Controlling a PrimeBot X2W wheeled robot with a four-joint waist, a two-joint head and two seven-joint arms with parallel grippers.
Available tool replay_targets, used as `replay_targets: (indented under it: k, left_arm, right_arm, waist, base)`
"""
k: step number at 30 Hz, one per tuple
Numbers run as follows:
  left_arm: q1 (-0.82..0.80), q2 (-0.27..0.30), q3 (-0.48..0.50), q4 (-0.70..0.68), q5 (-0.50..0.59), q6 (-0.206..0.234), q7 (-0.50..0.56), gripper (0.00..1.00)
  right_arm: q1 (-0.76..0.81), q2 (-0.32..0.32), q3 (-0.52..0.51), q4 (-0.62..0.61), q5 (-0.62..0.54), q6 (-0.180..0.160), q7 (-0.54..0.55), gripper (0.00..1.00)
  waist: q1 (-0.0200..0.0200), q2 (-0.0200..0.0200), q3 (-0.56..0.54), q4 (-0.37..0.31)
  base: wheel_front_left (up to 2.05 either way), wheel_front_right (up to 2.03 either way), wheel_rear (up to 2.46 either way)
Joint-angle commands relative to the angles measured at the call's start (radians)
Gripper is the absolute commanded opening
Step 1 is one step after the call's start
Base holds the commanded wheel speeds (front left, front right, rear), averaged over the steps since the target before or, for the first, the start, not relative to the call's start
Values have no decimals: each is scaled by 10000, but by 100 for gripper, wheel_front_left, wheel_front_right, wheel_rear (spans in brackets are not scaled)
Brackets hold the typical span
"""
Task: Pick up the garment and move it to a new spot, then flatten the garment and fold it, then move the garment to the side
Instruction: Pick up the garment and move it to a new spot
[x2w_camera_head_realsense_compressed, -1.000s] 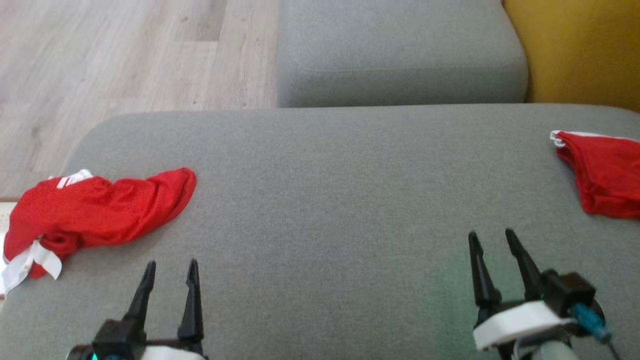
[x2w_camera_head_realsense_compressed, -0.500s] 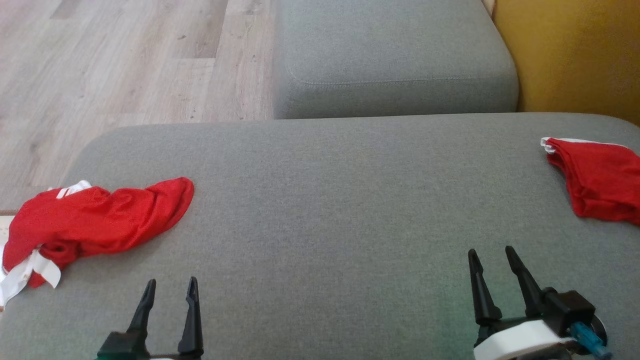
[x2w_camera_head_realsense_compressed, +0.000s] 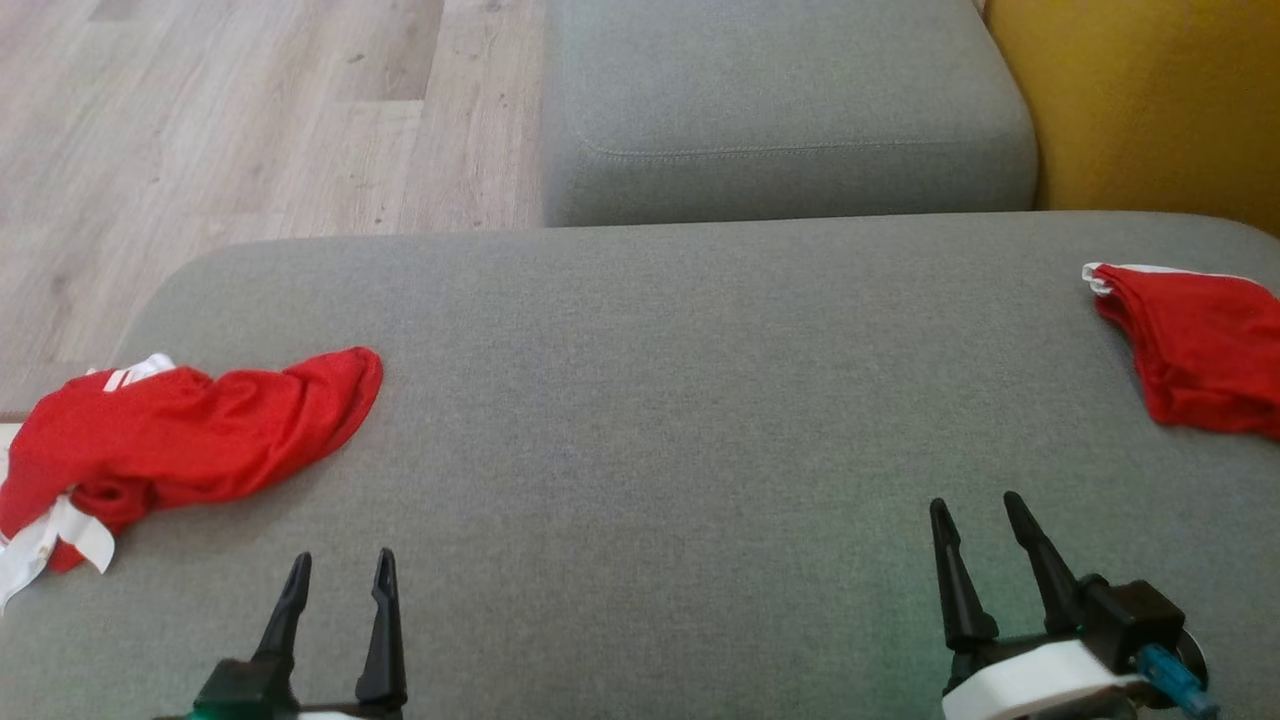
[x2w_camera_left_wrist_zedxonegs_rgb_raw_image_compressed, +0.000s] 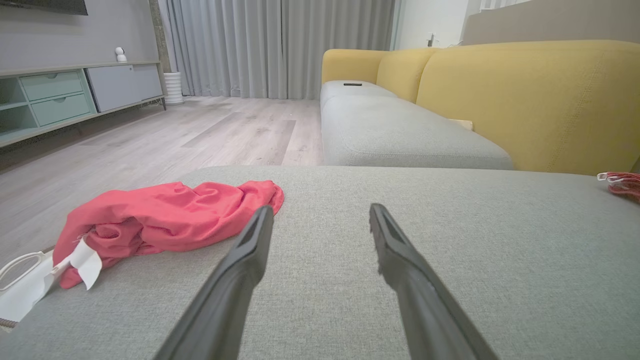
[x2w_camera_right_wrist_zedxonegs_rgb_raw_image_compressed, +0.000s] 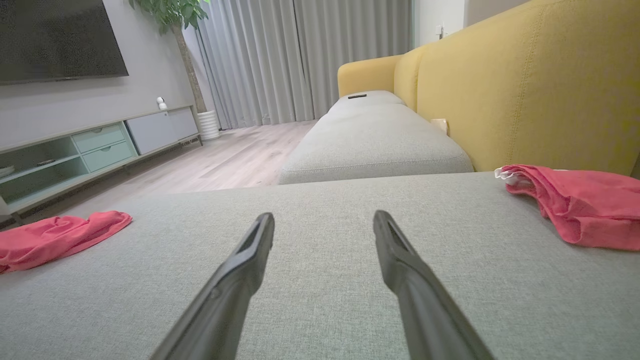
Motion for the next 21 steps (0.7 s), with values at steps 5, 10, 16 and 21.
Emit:
replay_targets:
  k: [5,10,16,21]
  left_arm:
    - [-727,-16,339,-333,-14,18,-57,100]
    - [-822,-16,320,-294,-35,-1,-57,100]
    - [-881,-16,347,-312,-32,0,-57,100]
    - [-846,-16,438,-370,18,25,-57,100]
  right_arm:
    - [-434,-38,230,-254,-15,67,-112,100]
    - [-489,-38,191,-210,-42,67,-112,100]
    - [-426,-38,199,-198,298,67,-112,100]
    - [-275,-38,309,-146,652,67,-112,100]
  waist:
    - [1,-1,67,7]
    - [1,-1,104,69]
    - [1,-1,148,385]
    - [1,-1,221,950]
  base:
    - [0,0,0]
    - [0,0,0]
    - [0,0,0]
    - [0,0,0]
